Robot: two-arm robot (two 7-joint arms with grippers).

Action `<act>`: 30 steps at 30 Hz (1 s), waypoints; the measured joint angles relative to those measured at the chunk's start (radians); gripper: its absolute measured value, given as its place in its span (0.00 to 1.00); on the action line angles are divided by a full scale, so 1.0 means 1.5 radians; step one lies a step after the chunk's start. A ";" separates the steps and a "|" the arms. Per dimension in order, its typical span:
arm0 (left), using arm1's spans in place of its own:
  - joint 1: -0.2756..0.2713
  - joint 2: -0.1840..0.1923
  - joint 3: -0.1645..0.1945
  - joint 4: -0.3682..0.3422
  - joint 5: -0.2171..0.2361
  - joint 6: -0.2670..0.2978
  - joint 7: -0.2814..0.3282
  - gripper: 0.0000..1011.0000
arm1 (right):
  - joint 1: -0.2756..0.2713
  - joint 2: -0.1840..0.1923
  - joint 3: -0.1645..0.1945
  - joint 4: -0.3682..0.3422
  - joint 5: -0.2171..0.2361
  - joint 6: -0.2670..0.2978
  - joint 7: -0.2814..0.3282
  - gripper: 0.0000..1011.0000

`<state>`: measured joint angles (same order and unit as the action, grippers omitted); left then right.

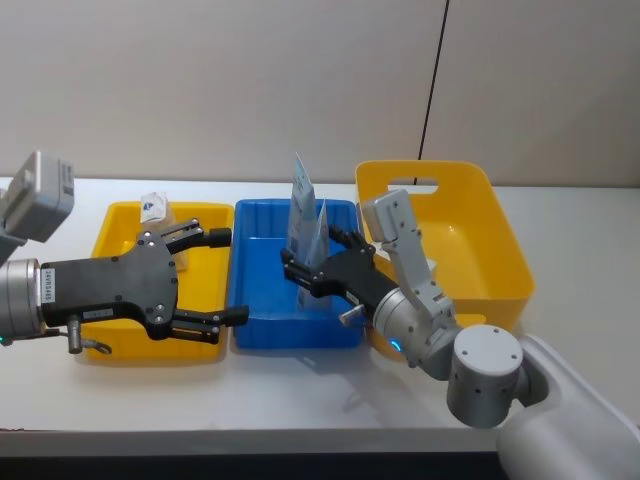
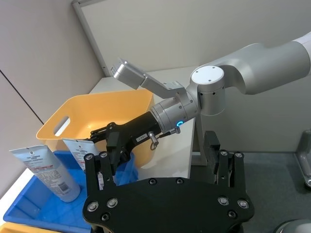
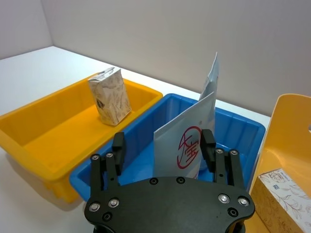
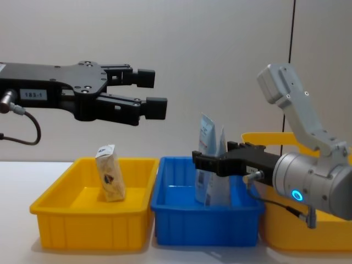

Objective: Bimanual collaborative sorting of washing and personal care products

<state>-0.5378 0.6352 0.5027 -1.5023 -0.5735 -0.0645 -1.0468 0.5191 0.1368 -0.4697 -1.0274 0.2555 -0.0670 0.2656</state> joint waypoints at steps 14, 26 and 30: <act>0.000 0.000 0.000 0.000 0.000 0.000 0.000 0.99 | 0.002 -0.008 0.007 0.005 -0.008 0.004 -0.008 0.53; 0.000 0.000 0.000 0.000 0.000 0.000 0.000 0.99 | 0.001 -0.014 0.014 0.003 -0.013 0.007 -0.009 0.15; 0.000 0.000 0.000 0.000 0.000 0.000 0.000 0.99 | 0.000 -0.014 0.017 0.001 -0.014 0.010 -0.009 0.06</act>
<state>-0.5378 0.6353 0.5027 -1.5023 -0.5735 -0.0645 -1.0468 0.5187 0.1157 -0.4436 -1.0254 0.2342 -0.0526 0.2523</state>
